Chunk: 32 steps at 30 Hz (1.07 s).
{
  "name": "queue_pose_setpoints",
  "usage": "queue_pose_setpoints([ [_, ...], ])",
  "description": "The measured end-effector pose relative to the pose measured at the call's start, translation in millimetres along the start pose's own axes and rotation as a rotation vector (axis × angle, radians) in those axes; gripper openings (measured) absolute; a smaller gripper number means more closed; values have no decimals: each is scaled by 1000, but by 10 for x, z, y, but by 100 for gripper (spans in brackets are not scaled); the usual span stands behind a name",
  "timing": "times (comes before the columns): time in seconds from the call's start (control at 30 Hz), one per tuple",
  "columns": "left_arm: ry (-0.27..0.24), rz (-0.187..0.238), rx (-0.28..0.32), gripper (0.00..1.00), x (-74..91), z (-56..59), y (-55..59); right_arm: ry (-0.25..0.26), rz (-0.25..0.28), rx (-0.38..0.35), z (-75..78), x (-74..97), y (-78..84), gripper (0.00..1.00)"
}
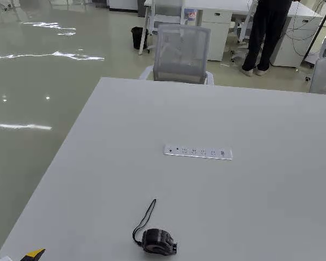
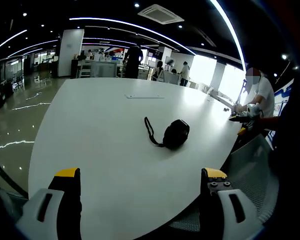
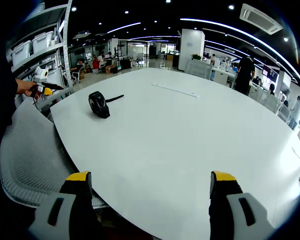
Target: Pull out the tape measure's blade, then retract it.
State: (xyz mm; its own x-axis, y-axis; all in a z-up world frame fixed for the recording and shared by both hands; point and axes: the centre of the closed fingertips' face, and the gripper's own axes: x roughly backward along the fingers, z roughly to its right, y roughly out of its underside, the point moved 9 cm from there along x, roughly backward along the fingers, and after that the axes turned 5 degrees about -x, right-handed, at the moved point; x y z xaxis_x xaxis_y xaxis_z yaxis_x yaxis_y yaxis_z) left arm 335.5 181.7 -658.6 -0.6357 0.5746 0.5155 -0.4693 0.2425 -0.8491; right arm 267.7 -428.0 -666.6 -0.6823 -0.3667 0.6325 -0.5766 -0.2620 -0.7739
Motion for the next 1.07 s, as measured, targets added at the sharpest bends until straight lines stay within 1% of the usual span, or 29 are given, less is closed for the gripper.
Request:
queue_pose_setpoints([
  [0.13, 3, 2, -6, 99, -16, -17, -27, 7, -1, -2, 7, 15, 3, 100],
  [0.23, 3, 6, -4, 99, -30, -39, -32, 15, -11, -7, 14, 23, 13, 100],
  [0.43, 6, 4, -6, 99, -41, -38, -46, 19, -21, -2, -1, 51, 35, 100],
  [0.7, 13, -4, -8, 99, -73, -25, -56, 23, -25, -17, 8, 72, 90, 100],
  [0.8, 14, 2, -12, 99, -81, -24, -61, 24, -24, -20, 31, 66, 120, 100],
  [0.87, 12, 4, -14, 99, -84, -24, -68, 23, -25, -22, 3, 78, 91, 100],
  [1.07, 14, 13, -7, 99, -92, -12, -76, 26, -13, -35, 2, 81, 93, 100],
])
